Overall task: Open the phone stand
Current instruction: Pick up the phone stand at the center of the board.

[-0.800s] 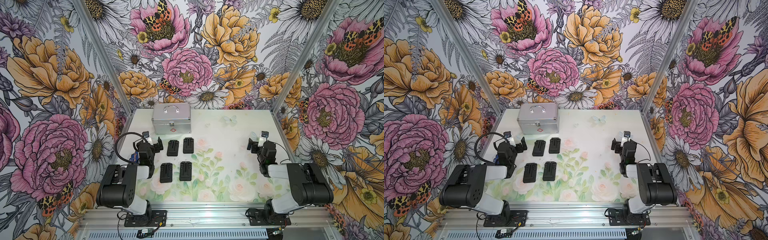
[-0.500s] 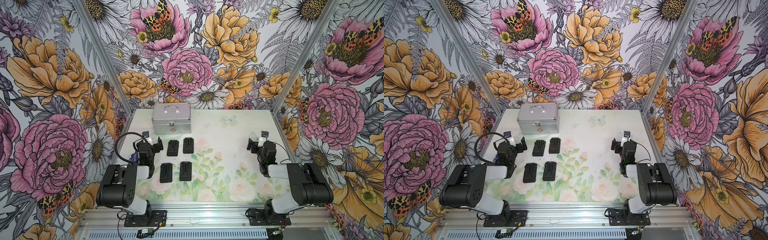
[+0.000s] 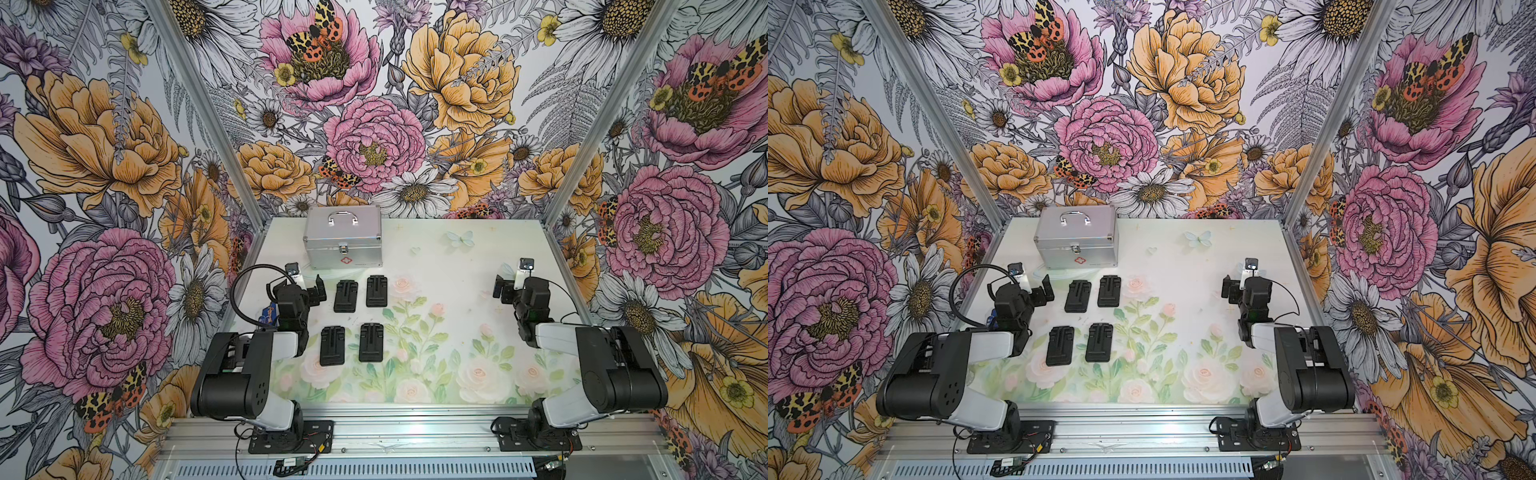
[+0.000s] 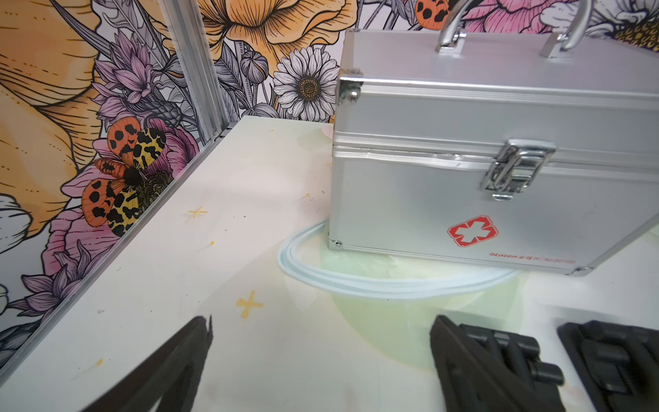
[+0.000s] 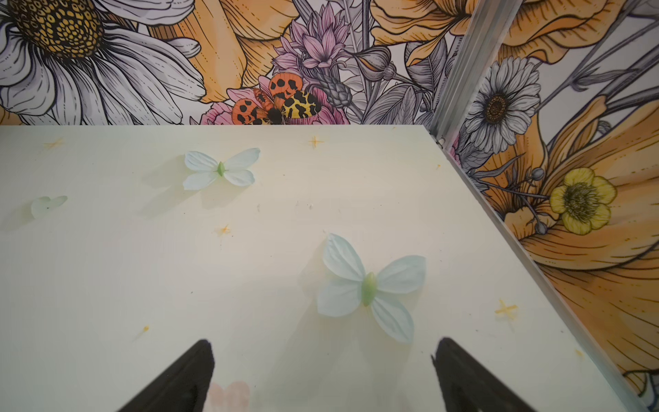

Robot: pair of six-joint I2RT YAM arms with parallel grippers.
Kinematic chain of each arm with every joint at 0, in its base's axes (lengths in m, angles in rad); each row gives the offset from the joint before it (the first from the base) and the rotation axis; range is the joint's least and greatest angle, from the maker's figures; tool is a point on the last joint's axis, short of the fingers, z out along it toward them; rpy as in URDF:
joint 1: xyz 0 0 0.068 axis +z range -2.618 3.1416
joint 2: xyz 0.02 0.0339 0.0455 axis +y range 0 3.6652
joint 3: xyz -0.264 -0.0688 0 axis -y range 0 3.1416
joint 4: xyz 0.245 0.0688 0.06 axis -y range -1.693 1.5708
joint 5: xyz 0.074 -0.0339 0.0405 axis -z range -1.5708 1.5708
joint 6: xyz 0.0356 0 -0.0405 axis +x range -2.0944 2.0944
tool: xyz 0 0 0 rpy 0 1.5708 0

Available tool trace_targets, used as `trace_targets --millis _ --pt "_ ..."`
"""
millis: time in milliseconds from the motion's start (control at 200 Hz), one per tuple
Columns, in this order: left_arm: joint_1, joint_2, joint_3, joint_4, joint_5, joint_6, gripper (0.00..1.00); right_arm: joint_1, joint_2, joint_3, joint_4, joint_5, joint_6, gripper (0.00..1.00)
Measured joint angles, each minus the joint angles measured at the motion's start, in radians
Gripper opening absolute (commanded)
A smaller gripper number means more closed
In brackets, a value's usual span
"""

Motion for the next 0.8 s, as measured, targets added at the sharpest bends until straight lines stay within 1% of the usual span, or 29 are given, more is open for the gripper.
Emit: trace_targets --millis 60,195,305,405,515,650,710,800 --pt "-0.011 -0.049 0.046 -0.097 0.000 0.005 0.99 0.039 0.001 0.122 -0.128 0.055 -0.011 0.99" --pt "-0.066 -0.167 0.205 -0.349 -0.008 0.006 0.99 0.159 0.001 0.350 -0.326 0.160 -0.008 0.99" --pt "-0.148 -0.241 0.357 -0.573 -0.039 -0.011 0.99 0.277 0.001 0.475 -0.484 0.233 0.025 0.99" --pt "-0.241 -0.285 0.465 -0.771 -0.079 -0.063 0.99 0.391 0.003 0.572 -0.642 0.275 0.086 0.99" --pt "-0.333 -0.327 0.543 -1.007 -0.107 -0.187 0.99 0.518 0.033 0.724 -0.845 0.309 0.212 0.99" --pt "-0.388 -0.383 0.587 -1.270 -0.113 -0.371 0.99 0.628 0.115 0.935 -1.078 0.291 0.428 0.99" --pt "-0.406 -0.415 0.594 -1.377 -0.107 -0.448 0.99 0.660 0.143 0.978 -1.157 0.264 0.515 0.99" --pt "-0.430 -0.470 0.595 -1.515 -0.098 -0.547 0.99 0.712 0.185 1.002 -1.259 0.216 0.624 0.99"
